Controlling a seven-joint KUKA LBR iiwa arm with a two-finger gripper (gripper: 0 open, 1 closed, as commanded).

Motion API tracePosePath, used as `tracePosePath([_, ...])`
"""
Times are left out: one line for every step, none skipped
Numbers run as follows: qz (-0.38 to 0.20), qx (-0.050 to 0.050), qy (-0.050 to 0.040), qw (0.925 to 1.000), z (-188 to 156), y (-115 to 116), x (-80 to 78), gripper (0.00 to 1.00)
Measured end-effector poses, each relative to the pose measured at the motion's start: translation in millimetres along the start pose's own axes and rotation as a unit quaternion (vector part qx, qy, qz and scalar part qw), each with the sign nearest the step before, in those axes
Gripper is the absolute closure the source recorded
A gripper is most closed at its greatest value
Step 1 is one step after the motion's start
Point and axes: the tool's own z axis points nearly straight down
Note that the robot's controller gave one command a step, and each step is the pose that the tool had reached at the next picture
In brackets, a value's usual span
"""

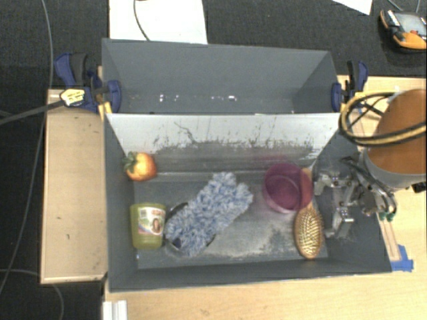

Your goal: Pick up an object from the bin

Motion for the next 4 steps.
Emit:
tracePosePath([-0.003, 0.001, -0.0035, 1.0000, -3, 0, -1.8, 0.00])
tracePosePath([0.011, 0.000, -0.0038, 0.9999, 106, 34, -65.2, 0.00])
tracePosePath([-0.271, 0.006, -0.0084, 0.9625, 24, -17, -17.9, 0.00])
tracePosePath([0.056, 0.000, -0.0057, 0.9984, 71, 54, -74.8, 0.00])
